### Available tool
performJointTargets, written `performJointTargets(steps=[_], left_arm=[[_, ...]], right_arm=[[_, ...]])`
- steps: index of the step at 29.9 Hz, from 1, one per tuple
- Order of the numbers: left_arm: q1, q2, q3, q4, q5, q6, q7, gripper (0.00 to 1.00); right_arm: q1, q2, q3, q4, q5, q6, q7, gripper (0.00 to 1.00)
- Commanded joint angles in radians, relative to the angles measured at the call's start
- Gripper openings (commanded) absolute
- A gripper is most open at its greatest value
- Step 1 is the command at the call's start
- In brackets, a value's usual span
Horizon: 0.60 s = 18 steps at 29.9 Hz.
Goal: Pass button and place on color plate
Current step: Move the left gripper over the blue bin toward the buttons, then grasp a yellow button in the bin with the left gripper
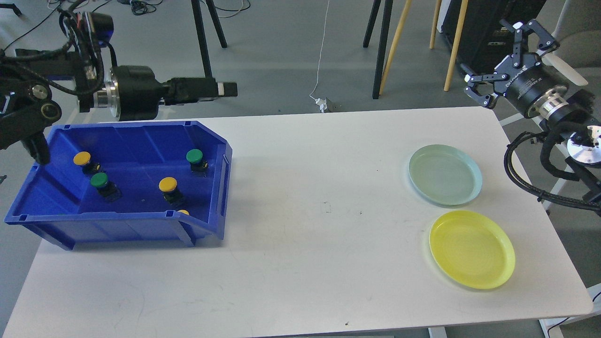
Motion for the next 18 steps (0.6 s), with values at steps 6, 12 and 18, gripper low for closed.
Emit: performJointTargets(steps=[6,12,18], left_arm=[[0.014,-0.062,0.150,0.137,0.331,0.005,0.000,0.96],[0.081,-0.108,0.150,0.192,0.334,0.005,0.000,0.96],[0.122,-0.172,0.150,0.257,0.333,0.007,0.000,0.96]], right_arm=[[-0.034,-0.002,0.001,-0.001,0.000,0.000,0.000,1.00],[-0.037,-0.002,0.000,-0.007,0.000,0.000,0.000,1.00],[-0.038,-0.001,0.000,-0.007,0.000,0.000,0.000,1.00]])
